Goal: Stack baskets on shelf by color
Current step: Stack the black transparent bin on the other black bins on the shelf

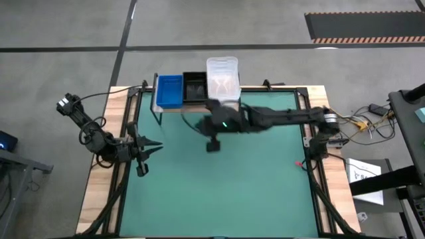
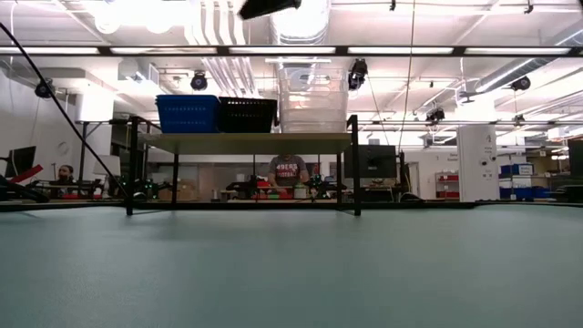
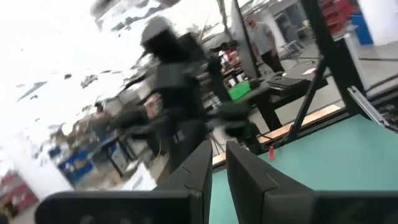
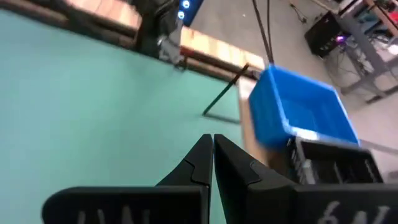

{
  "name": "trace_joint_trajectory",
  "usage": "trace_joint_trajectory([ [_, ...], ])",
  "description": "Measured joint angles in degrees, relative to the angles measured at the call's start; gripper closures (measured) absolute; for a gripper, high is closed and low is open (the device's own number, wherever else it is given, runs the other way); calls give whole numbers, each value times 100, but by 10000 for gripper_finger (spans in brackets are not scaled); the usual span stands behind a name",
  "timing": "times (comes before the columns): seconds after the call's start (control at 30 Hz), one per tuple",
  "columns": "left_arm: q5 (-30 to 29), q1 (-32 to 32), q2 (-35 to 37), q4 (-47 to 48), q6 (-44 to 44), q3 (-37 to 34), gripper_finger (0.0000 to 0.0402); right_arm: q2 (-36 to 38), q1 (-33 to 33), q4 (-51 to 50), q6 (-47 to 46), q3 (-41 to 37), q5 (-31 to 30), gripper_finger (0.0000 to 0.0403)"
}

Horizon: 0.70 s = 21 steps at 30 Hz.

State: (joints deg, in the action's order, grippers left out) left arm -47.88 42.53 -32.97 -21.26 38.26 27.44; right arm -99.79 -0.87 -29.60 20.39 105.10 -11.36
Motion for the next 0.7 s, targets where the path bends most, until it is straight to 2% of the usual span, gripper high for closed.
trace_joint_trajectory([
  [0.1,-332,-24,-38,-23,-404,3,373,557,-417,101,-224,-948,-403,394],
  [0.23,-1227,-262,-333,-33,-1015,142,396,1199,-1018,407,-510,-2235,-518,394],
  [0.33,-1284,-706,-665,-31,-1246,248,400,1652,-1427,873,-690,-3021,-513,394],
  [0.43,-833,-1358,-1031,-5,-1559,337,401,2102,-1744,1426,-692,-3660,-520,394],
  [0.57,372,-2474,-1497,84,-2096,544,401,2528,-2017,2047,-694,-4426,-520,394],
  [0.7,1804,-3831,-2030,1403,-2881,1252,401,2982,-2157,2627,-702,-5007,-521,394],
])
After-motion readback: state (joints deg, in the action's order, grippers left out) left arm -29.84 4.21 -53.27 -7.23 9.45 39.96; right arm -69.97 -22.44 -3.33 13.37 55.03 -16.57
